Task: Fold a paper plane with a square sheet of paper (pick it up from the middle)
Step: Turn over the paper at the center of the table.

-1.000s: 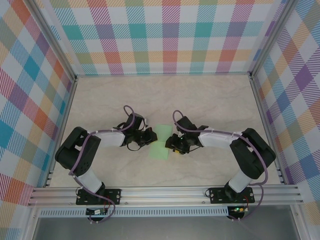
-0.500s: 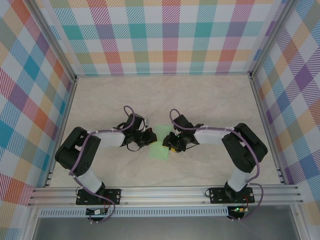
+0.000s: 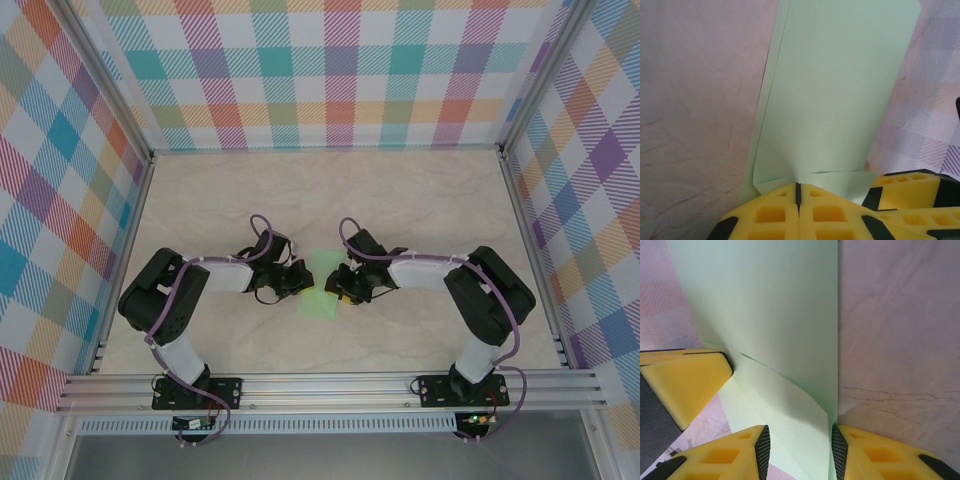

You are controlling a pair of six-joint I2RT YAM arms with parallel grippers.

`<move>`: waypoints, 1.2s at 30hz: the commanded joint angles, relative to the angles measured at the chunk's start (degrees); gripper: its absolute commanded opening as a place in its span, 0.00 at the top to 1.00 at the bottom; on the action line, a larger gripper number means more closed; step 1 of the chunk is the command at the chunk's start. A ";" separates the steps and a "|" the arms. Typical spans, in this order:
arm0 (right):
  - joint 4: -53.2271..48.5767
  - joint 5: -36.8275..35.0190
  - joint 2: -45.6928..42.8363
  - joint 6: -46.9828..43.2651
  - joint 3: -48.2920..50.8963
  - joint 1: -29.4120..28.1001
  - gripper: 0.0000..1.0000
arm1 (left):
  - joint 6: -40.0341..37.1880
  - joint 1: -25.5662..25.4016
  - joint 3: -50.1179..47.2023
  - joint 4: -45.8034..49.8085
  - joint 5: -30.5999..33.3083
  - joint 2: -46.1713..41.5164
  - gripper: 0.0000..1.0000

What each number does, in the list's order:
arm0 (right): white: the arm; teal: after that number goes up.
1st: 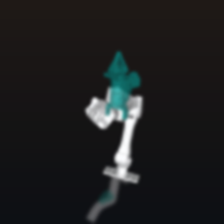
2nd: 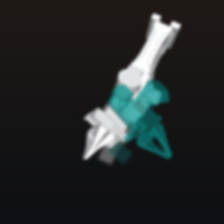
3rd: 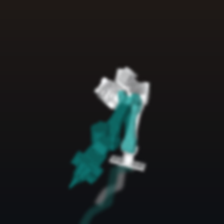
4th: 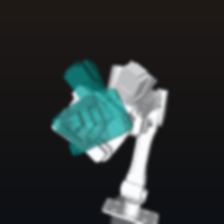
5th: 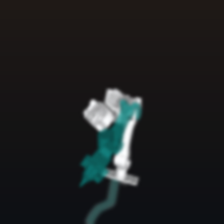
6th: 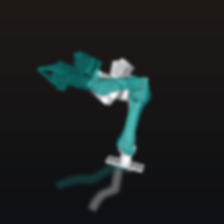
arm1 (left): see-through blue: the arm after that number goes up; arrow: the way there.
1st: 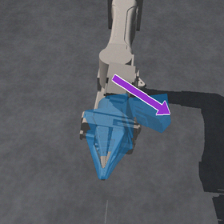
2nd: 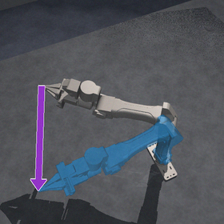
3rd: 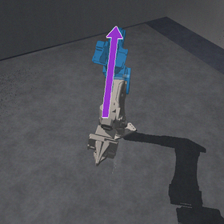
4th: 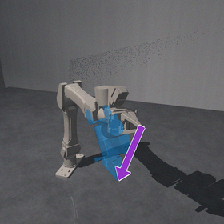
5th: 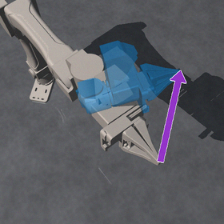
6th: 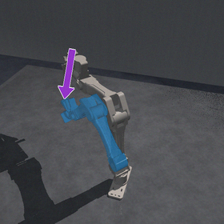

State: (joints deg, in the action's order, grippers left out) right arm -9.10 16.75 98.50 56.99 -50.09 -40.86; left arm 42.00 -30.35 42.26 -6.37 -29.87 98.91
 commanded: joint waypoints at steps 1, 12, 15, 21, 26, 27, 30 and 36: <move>-0.38 -1.75 -2.69 1.04 0.54 0.34 0.58 | -1.49 -0.26 0.28 -0.06 -0.36 1.50 0.98; -2.16 -2.71 -0.92 1.36 0.25 0.34 0.58 | -1.83 -0.24 -0.29 0.28 -0.02 1.46 0.99; 1.06 -0.60 0.17 1.64 1.13 0.35 0.59 | -1.75 -0.29 -0.33 0.47 0.01 0.96 0.99; 5.02 2.51 1.53 1.59 1.20 0.31 0.59 | -1.68 -0.24 -1.01 0.66 0.16 0.03 0.99; 3.74 1.97 2.13 1.60 0.34 0.35 0.59 | -1.68 -0.24 -1.13 1.01 0.50 -0.55 0.99; 3.77 1.74 1.78 1.71 0.49 0.36 0.60 | -1.71 -0.24 -1.28 1.16 0.64 -0.76 0.99; 5.20 0.99 -0.15 2.16 1.62 0.37 0.59 | -1.47 -0.24 -1.31 2.08 2.01 -1.59 0.99; 4.48 -0.51 -3.08 1.39 2.02 0.52 0.58 | -1.50 0.00 -1.39 5.22 5.52 -2.78 0.99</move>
State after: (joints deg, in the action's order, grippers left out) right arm -5.23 17.45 97.86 58.26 -48.42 -40.16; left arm 41.06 -30.33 41.93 -4.86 -27.35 97.60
